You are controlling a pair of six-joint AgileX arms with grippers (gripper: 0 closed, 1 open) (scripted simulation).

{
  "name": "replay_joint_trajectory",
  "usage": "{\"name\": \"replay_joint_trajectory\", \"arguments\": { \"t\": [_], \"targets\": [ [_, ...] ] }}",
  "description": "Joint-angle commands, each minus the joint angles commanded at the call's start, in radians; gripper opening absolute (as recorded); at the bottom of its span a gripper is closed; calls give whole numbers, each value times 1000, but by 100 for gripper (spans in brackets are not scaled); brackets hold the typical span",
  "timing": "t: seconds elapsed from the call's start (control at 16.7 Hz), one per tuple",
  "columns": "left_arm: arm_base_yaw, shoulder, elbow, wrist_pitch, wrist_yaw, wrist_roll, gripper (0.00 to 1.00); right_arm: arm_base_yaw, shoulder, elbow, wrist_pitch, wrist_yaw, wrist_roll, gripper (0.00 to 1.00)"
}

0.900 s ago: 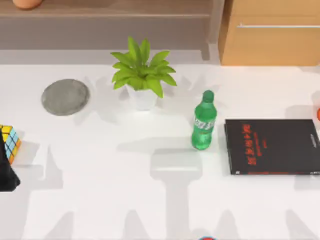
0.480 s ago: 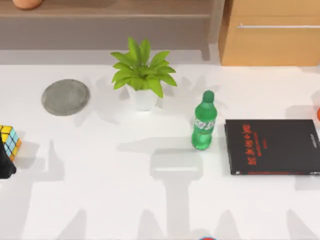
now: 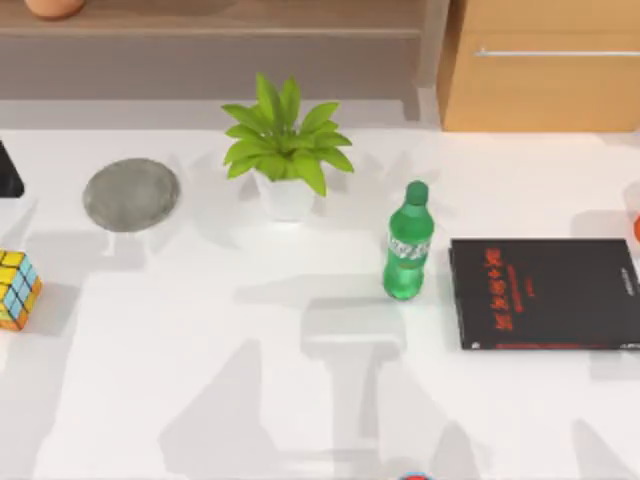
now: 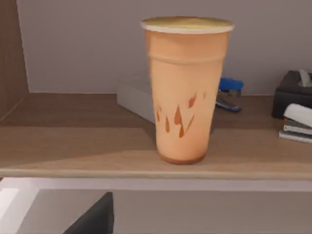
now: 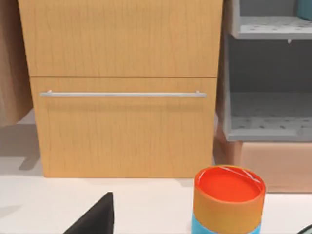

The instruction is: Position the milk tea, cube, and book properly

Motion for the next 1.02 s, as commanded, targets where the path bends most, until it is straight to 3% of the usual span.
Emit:
{"name": "replay_joint_trajectory", "arguments": {
  "t": [0.6,1.02],
  "targets": [
    [-2,785,410,373,16,1,100,0,0,0,0,0,0,100],
    [-3,1035,540,490,22,2,100,0,0,0,0,0,0,100]
  ]
}}
